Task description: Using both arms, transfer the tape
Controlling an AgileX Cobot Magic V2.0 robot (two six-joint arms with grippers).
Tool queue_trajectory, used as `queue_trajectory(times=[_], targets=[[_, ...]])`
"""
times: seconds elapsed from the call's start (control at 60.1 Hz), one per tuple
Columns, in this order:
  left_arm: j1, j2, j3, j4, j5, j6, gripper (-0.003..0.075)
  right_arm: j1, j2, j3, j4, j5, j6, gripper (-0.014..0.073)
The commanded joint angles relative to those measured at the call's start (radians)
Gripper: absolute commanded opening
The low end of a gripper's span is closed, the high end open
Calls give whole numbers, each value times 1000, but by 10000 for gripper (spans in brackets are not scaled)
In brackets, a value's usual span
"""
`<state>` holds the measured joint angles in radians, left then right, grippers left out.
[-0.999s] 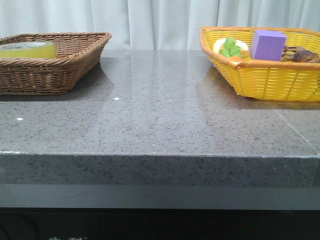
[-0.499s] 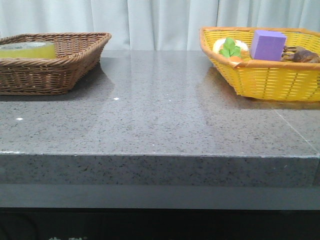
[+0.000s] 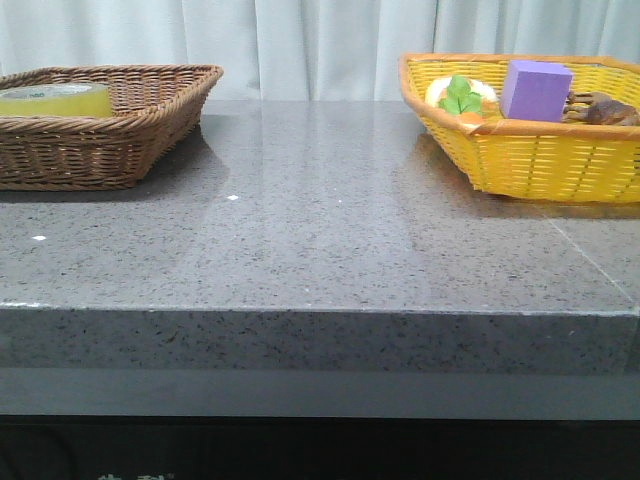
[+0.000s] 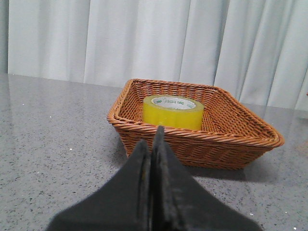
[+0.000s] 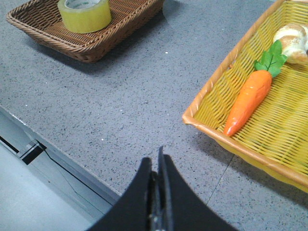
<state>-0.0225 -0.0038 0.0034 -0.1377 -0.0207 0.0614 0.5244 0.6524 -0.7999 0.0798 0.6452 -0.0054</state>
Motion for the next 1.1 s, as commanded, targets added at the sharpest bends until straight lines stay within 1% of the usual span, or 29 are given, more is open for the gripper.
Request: queue_trajectory(times=[0.0,0.399,0.483,0.566,0.632,0.799,0.865,0.982,1.082], targets=[[1,-19,8,-9,-84,-2,-20,-6,-1,-24,1,-67,-10,-90],[1,-19,8,-9,-84,-2,-20,-6,-1,-24,1,-67,-10,-90],[1,-19,8,-9,-84,-2,-20,-8,-27,-6,1,-78,-10,-90],[1,-19,8,-9,-84,-2,-20,-56,-64,30,4,-91,-10,-90],[1,-19,8,-9,-84,-2,-20,-122,-104,78,4,-128,-10,-90],[1,-19,8,-9,-84,-2,-20,-287,-251,256,5,-313,-10,-90],[1,-19,8,-9,-84,-2,-20,-355,-329,353,5,-391,-10,-90],[1,-19,8,-9,-84,-2,-20,-430,-459,491,10,-502,-10,-90],[1,-19,8,-9,-84,-2,-20,-470,-551,597,20,-571,-9,-90]])
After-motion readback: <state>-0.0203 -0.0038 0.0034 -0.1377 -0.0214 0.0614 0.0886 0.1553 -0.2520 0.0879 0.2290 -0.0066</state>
